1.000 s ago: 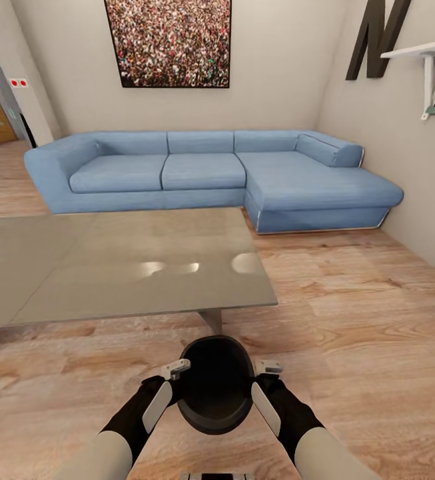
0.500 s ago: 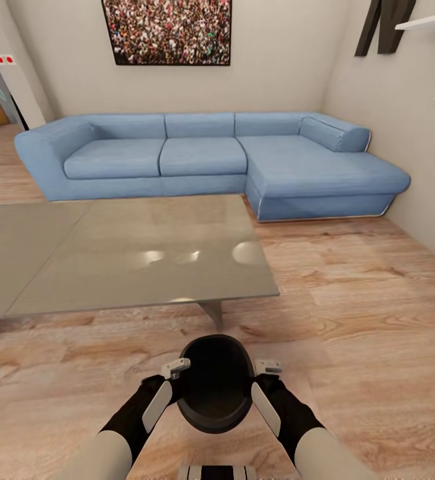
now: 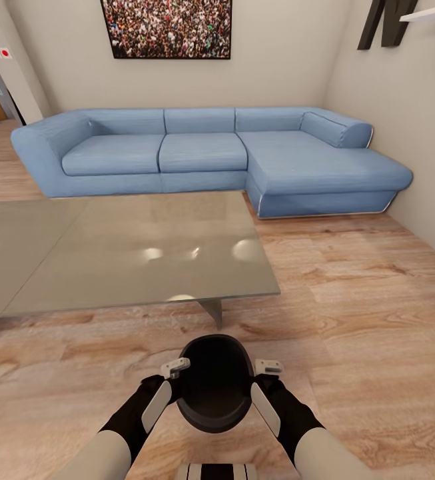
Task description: Place each of the two pumpkins and all three candles from the living room inside a cabinet in the living room (use any cabinet), then make sure every cabinet is closed, and position the cauldron so it is next to a table in the living room.
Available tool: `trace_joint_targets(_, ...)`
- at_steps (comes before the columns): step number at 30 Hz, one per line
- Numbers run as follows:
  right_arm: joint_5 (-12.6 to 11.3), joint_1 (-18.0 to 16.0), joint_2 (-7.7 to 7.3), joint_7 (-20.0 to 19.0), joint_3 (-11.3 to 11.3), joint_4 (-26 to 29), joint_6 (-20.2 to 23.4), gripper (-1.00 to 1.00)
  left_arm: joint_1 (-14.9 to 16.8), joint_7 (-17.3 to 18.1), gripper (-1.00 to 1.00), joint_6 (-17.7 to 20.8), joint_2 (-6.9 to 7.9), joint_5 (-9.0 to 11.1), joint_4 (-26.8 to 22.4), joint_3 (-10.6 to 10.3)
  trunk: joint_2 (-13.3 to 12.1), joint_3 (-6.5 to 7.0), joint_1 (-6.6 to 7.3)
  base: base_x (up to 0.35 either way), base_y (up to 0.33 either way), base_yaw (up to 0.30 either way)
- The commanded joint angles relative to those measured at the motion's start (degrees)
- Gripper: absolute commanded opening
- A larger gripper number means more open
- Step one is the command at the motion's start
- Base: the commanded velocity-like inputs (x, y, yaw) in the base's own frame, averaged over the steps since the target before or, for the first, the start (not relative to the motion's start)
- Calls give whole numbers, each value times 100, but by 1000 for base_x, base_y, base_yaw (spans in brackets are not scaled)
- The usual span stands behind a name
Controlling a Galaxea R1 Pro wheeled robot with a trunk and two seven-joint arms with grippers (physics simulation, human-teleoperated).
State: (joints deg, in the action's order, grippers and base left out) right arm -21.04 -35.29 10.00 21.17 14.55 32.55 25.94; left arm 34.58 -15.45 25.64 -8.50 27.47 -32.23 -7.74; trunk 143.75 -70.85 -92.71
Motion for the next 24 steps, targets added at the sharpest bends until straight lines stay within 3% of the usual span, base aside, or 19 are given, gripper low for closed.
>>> trace_joint_targets(1, -32, -4, 0, 35, 468, 15, -36, -100, 5, -56, -100, 47, 15, -57, -2, 122, 3, -4, 1, 135, 0, 0)
trace_joint_targets(16, -32, -4, 0, 36, 478, 15, -36, -100, 5, -60, -100, 56, 15, -57, -2, 114, 3, -4, 1, 113, 0, 0)
trace_joint_targets(24, -32, -4, 0, 33, 474, 15, -37, -100, 5, -54, -100, 47, 15, -57, -2, 121, 5, -49, -4, 15, 0, 0)
